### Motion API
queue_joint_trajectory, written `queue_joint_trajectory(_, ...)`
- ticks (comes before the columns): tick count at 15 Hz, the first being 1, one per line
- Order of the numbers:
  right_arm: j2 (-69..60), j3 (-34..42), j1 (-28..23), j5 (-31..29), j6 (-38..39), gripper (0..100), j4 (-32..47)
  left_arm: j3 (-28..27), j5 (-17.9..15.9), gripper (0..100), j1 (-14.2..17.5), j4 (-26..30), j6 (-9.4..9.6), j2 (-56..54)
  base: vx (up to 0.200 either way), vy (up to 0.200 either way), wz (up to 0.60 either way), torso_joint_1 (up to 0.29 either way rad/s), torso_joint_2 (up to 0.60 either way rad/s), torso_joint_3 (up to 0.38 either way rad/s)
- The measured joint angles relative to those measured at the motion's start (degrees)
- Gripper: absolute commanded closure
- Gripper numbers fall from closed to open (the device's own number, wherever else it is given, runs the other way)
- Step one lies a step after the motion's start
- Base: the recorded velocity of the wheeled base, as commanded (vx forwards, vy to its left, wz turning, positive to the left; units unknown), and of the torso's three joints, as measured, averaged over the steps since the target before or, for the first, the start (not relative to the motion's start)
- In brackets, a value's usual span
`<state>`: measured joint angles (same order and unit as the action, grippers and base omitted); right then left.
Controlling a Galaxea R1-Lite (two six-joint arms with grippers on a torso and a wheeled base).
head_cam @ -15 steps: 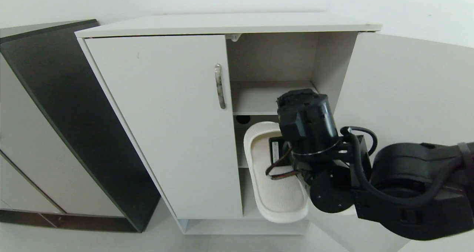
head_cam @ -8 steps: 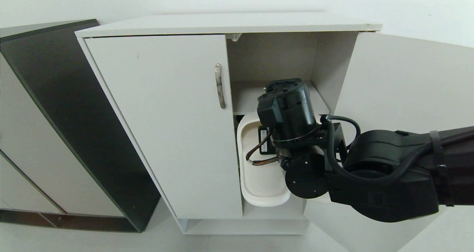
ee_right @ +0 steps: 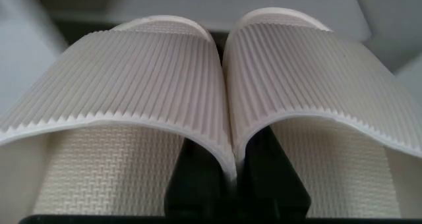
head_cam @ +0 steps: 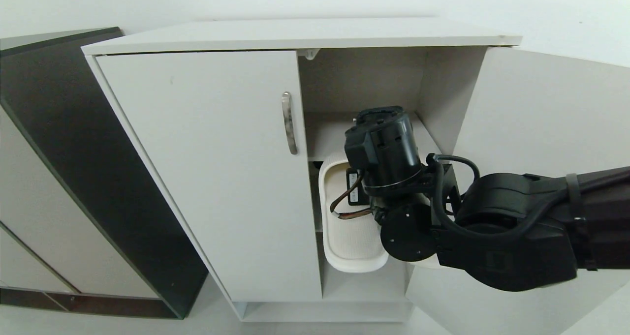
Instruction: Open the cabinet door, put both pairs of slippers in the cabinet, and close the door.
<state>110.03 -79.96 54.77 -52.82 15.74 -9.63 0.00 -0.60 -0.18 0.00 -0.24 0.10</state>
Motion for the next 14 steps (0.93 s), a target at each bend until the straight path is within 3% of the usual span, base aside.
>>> queue_joint_trajectory(5, 0.00, -0.02, -0.21, -0.44, -0.06, 100, -0.18, 0.00, 0.02, 100, 0.00, 0.00, 0.00, 0.00, 0.200, 0.000, 0.00, 0.001, 0.00, 0.002)
queue_joint_trajectory(14, 1.21, 1.01, -2.85, 1.56, -2.24, 100, -3.34, 0.00, 0.06, 100, 0.02, 0.00, -0.07, 0.00, 0.000, 0.000, 0.00, 0.000, 0.00, 0.000)
